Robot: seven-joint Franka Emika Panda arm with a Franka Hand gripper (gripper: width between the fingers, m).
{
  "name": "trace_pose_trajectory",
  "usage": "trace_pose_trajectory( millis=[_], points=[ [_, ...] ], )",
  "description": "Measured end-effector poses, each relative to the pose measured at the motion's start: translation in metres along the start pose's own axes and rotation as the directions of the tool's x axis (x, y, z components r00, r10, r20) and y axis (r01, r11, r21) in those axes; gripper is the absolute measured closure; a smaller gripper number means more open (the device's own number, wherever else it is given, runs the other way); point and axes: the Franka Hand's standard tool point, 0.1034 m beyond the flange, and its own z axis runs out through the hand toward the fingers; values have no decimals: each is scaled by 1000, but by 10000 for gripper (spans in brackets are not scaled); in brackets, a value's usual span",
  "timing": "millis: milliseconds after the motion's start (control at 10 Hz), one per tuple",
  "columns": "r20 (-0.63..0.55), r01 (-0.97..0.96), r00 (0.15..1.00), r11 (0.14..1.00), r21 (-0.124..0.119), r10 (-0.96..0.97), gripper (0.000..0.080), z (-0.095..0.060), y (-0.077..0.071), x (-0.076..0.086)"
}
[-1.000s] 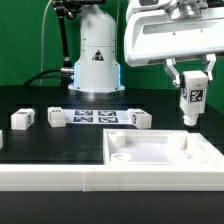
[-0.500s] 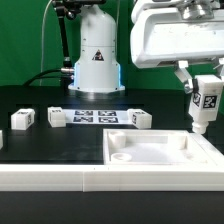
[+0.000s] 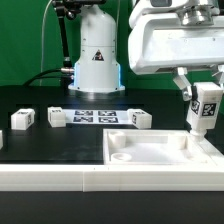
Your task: Assemble one leg
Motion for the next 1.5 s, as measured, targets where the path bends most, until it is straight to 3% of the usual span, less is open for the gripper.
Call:
trace_pose_trajectory(
  millis=[300, 1000, 1300, 1500],
  points=[
    [5, 14, 1000, 1000, -5, -14, 509, 13, 10, 1],
    [-10, 8, 1000, 1000, -4, -8, 509, 34, 5, -13],
    [-60, 0, 998, 1000, -11, -1, 509, 35, 3, -12],
    [-124, -1, 992, 1000, -28, -2, 509, 34, 6, -21]
  ],
)
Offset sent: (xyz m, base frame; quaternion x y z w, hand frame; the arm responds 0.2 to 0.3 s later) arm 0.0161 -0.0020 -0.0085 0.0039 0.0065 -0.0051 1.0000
